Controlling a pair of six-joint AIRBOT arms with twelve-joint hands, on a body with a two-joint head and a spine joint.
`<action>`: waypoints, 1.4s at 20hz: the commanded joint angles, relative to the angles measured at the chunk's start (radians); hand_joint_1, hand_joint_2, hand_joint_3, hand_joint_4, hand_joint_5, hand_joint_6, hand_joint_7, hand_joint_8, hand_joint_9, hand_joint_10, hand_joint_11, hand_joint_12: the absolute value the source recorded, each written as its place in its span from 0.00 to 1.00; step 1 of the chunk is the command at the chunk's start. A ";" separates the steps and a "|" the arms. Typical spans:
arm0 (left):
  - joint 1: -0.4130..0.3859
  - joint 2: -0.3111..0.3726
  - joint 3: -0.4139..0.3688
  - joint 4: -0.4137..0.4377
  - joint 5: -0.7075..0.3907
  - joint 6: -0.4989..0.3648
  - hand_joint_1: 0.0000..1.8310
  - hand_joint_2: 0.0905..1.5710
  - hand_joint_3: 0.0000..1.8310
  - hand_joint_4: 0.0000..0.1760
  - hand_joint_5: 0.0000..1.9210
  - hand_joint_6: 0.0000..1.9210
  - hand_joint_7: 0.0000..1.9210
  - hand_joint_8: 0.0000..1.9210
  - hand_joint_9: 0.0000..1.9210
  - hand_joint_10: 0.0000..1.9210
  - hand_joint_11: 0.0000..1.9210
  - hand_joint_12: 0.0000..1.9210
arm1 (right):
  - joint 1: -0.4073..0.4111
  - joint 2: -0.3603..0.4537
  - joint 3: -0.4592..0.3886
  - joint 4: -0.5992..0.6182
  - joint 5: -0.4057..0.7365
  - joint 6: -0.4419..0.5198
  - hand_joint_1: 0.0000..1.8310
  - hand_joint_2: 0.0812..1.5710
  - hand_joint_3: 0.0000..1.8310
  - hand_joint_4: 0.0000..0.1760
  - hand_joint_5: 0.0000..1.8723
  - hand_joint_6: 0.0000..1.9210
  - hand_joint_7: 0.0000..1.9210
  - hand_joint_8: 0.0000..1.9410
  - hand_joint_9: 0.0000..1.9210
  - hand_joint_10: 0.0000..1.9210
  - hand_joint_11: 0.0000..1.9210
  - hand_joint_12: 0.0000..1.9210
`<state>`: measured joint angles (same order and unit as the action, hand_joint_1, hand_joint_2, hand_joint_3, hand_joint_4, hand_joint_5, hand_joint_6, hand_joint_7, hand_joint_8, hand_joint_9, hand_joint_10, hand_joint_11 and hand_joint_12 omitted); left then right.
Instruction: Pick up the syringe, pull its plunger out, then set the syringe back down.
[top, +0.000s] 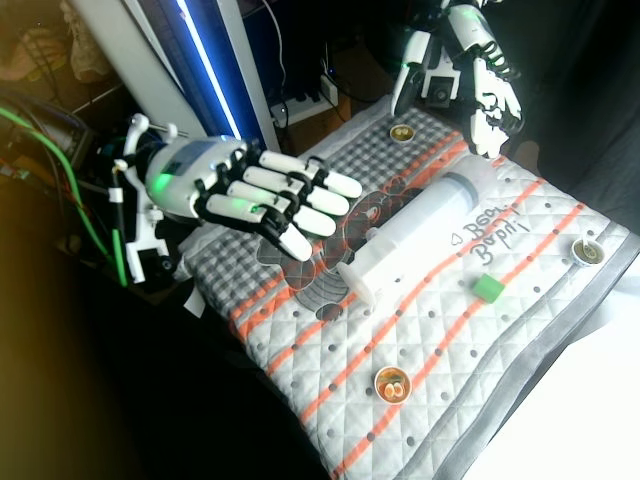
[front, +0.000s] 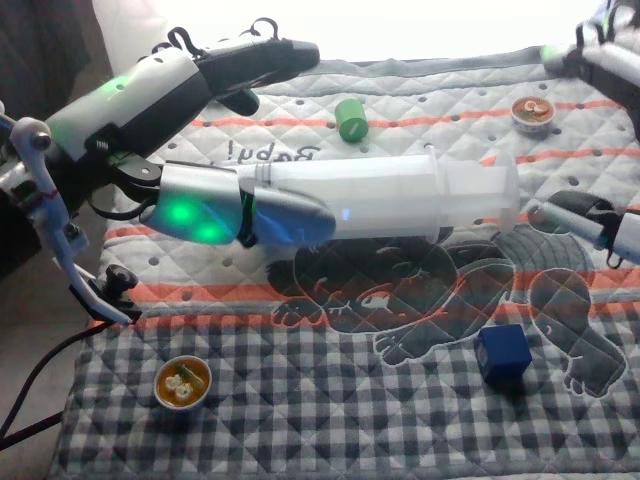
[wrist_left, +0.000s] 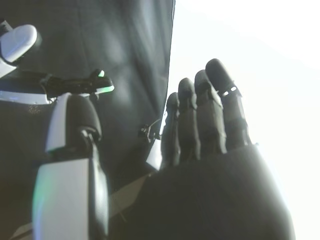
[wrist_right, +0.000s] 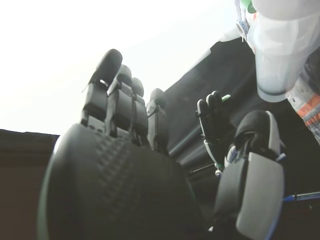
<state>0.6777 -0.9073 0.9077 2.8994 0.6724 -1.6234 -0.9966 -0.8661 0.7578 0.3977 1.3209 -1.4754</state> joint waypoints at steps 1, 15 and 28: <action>-0.011 -0.004 0.000 0.023 0.123 -0.006 0.45 0.47 0.02 0.00 0.18 0.01 0.15 0.00 0.08 0.10 0.00 0.57 | 0.007 0.001 0.002 -0.034 0.120 0.001 0.47 0.60 0.00 0.00 0.32 0.08 0.36 0.08 0.21 0.38 0.00 0.79; -0.163 -0.185 0.185 0.006 -0.191 0.119 0.50 0.46 0.00 0.00 0.18 0.00 0.12 0.00 0.10 0.03 0.00 0.55 | 0.006 0.001 0.003 -0.036 0.120 0.004 0.49 0.61 0.00 0.00 0.34 0.05 0.38 0.05 0.21 0.42 0.04 0.76; -0.168 -0.403 0.416 0.068 -0.544 0.119 0.54 0.44 0.00 0.18 0.19 0.00 0.14 0.00 0.12 0.01 0.00 0.55 | 0.011 0.002 0.008 -0.047 0.120 0.018 0.46 0.63 0.00 0.00 0.36 0.03 0.42 0.03 0.28 0.32 0.05 0.71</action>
<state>0.5072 -1.2980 1.3251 2.9517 0.1158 -1.4899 -0.9962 -0.8661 0.7620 0.3870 1.3193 -1.4582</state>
